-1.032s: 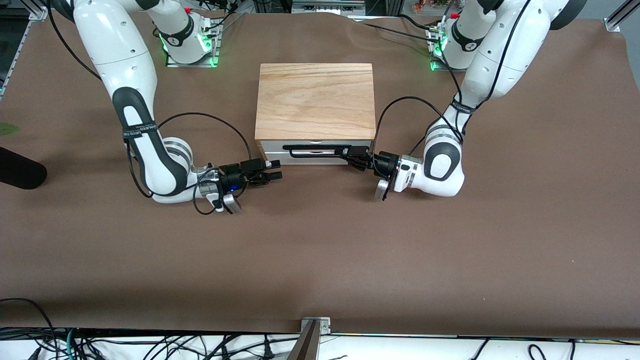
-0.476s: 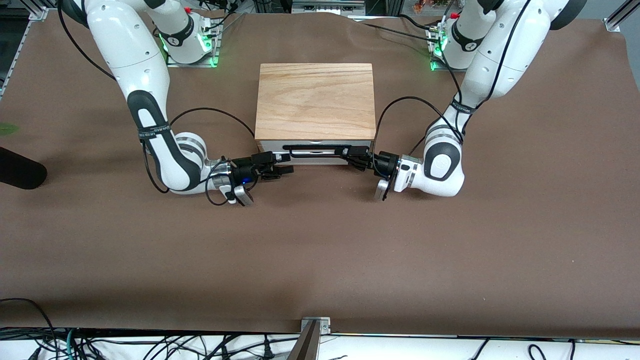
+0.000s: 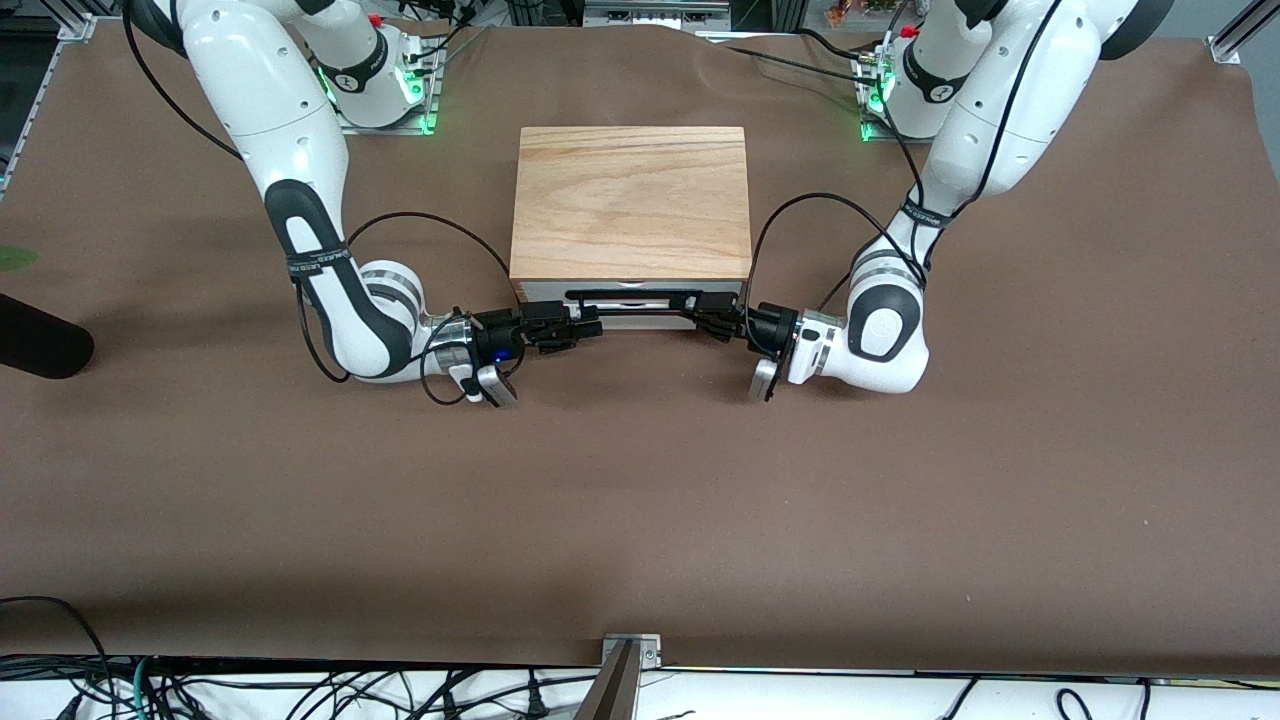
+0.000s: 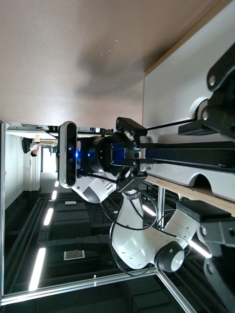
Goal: Pull top drawer with both arms simultaneously
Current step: 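Close the left gripper and the right gripper on the black handle, then pull the handle outward with the left gripper while the right gripper pulls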
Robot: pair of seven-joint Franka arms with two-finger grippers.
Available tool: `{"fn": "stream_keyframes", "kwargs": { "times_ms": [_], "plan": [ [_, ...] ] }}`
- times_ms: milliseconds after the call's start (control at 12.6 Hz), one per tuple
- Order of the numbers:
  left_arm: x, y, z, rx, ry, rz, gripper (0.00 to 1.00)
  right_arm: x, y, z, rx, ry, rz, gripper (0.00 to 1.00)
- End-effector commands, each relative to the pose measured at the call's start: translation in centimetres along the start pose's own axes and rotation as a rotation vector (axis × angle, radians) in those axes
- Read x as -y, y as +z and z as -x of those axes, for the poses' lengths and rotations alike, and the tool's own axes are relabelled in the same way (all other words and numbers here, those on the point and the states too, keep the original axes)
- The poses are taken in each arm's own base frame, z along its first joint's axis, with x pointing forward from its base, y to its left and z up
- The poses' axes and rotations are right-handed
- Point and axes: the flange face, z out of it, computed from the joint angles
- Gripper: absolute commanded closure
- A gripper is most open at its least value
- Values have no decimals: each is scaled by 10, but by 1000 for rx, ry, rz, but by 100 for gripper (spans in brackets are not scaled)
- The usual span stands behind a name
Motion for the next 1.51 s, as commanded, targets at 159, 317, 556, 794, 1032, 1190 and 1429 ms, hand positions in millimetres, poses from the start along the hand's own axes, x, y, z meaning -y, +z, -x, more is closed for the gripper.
{"fn": "stream_keyframes", "kwargs": {
  "times_ms": [159, 317, 556, 794, 1032, 1190, 1429],
  "plan": [
    [-6, 3, -3, -25, 12, 26, 100, 0, -7, 22, -3, -25, -39, 39],
    [-6, 3, -3, -25, 14, 26, 100, -4, -9, 31, 5, -21, -61, 39],
    [-7, 4, -3, -27, 13, 29, 100, -6, -12, 32, 1, -26, -56, 48],
    [-7, 4, -3, -30, 12, 30, 100, -7, -15, 31, -6, -30, -46, 89],
    [-7, 5, -3, -29, 12, 31, 100, -7, -16, 31, -7, -30, -44, 100],
    [-7, 4, -3, -30, 12, 30, 100, -7, -16, 29, -9, -31, -41, 100],
    [-7, 4, -4, -30, 11, 30, 100, -5, -16, 22, -20, -43, -20, 100]
  ]
}}
